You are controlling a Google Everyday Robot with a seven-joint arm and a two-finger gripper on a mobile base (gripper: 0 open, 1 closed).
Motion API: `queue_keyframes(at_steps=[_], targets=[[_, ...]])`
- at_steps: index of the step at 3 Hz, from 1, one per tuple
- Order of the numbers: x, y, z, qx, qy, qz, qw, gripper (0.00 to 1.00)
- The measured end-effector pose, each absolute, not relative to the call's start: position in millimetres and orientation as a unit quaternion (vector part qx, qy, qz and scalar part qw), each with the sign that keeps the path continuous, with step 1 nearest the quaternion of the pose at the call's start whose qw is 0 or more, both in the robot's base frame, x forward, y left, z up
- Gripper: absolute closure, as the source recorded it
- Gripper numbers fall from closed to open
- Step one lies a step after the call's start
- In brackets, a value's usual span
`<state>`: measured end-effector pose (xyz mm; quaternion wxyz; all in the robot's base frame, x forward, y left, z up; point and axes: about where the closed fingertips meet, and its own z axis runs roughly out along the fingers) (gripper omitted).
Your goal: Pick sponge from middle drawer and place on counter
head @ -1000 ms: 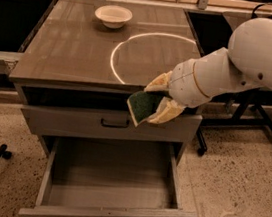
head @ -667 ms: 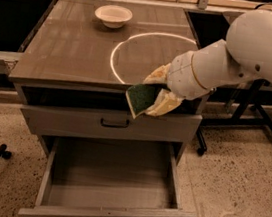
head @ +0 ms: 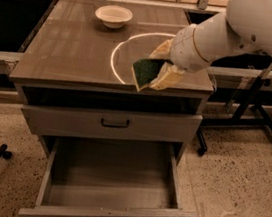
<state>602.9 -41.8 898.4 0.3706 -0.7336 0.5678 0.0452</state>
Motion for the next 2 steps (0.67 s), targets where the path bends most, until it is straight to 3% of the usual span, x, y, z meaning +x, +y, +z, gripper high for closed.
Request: queue_keyframes(at_steps=[2], targets=[[677,-48,901,-0.672,0.627,0.035,0.393,1.0]])
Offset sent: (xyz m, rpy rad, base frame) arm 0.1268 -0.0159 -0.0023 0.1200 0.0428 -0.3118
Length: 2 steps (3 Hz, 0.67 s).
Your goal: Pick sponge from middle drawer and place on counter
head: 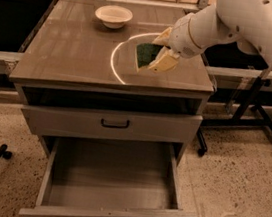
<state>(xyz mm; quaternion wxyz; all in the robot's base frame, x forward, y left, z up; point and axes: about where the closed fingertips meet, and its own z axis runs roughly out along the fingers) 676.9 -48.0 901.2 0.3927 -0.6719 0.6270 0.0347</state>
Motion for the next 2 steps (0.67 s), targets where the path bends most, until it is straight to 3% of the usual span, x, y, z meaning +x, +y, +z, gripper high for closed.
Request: queue_keyframes(at_steps=[1,2], targets=[[709,-54,891,-0.635,0.663,0.039,0.394,1.0],[735,-60,883,-0.602,0.691,0.047,0.398,0.82]])
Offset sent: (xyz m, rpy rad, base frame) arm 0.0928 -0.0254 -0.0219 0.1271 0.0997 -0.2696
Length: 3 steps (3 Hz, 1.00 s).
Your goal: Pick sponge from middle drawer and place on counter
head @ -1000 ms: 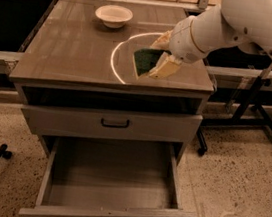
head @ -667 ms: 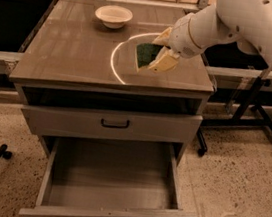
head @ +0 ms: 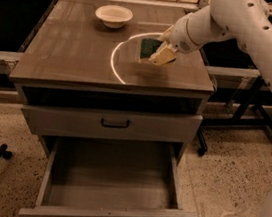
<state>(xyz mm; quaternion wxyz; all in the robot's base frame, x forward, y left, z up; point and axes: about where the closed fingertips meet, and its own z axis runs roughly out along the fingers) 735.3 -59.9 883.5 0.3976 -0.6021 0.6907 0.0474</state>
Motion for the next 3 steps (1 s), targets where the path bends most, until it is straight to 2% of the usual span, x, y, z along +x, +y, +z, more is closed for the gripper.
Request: queue_keyframes(at_steps=[3], targets=[[771,-70,877,-0.562,0.722,0.057,0.399,0.11]])
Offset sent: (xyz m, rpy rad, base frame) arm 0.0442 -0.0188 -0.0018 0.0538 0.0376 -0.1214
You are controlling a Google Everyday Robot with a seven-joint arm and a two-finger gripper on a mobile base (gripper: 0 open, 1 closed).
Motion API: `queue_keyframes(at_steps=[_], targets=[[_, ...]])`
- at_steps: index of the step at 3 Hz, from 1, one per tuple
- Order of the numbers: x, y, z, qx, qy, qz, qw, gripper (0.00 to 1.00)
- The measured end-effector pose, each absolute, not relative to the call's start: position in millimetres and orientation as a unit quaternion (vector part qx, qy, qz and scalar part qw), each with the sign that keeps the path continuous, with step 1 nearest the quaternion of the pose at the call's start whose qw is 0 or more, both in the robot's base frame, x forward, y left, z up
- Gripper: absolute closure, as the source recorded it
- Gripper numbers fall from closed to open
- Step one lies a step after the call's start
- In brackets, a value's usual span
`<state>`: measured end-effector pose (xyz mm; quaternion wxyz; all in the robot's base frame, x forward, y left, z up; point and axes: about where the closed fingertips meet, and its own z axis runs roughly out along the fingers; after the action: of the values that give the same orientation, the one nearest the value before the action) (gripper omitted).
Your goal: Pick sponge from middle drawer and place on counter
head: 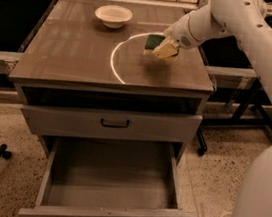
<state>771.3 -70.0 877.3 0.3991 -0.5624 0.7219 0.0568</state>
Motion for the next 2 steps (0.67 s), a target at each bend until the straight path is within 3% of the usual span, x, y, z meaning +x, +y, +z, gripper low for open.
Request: queue_keyframes(at_steps=[1,2], targets=[[771,-70,880,-0.57,0.719,0.052,0.395,0.0],[759,-73,893,-0.583,0.706,0.056,0.398,0.0]])
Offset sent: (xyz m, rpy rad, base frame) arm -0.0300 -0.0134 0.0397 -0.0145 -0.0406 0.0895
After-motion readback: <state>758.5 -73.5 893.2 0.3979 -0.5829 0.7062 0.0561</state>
